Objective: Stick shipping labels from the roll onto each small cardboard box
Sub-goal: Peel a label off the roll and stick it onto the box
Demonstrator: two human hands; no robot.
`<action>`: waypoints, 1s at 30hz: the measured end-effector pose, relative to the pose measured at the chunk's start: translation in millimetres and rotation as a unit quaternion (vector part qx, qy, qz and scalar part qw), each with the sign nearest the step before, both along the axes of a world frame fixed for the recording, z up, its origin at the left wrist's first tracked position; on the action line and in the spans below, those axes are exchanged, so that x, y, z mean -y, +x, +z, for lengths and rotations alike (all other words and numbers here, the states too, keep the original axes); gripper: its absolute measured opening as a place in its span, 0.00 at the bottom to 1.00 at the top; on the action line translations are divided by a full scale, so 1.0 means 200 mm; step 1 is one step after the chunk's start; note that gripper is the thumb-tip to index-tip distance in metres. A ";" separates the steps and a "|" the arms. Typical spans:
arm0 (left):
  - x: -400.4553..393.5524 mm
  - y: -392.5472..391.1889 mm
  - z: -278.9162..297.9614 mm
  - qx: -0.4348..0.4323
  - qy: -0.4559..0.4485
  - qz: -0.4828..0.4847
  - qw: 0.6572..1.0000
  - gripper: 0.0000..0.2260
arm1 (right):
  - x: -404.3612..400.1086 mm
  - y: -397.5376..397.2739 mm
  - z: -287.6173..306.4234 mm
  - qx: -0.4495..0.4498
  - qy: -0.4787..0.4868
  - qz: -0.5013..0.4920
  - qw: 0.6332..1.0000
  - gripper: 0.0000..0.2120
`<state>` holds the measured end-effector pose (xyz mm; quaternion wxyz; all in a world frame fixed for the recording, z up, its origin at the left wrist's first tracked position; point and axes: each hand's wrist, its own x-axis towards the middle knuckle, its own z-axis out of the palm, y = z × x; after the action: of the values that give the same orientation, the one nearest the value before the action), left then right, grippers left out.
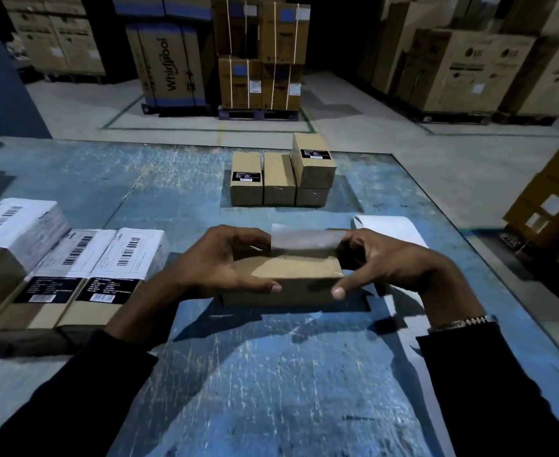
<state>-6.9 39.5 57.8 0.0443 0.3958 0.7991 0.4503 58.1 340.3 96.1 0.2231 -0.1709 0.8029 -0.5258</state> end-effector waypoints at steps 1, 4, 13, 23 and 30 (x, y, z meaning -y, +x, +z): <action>0.00 0.00 0.00 0.005 -0.002 -0.002 1.000 0.20 | 0.00 -0.01 -0.01 0.002 -0.001 -0.007 1.000 0.30; 0.00 -0.01 0.00 0.019 -0.028 0.003 0.999 0.23 | -0.01 -0.04 -0.06 0.016 0.010 -0.037 0.999 0.28; -0.02 -0.03 -0.03 0.048 -0.085 0.052 0.994 0.30 | 0.01 -0.05 -0.09 0.003 0.051 -0.041 0.998 0.21; -0.02 0.00 -0.05 0.084 -0.047 0.047 0.994 0.25 | 0.02 -0.01 -0.15 -0.059 0.057 -0.060 0.995 0.32; -0.02 0.01 -0.03 0.077 -0.058 0.056 0.994 0.28 | 0.01 -0.02 -0.08 -0.109 0.134 -0.044 0.984 0.31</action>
<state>-5.3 43.0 50.9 0.1028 0.3112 0.8391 0.4341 55.1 337.5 80.2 0.1320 -0.1605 0.8922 -0.4009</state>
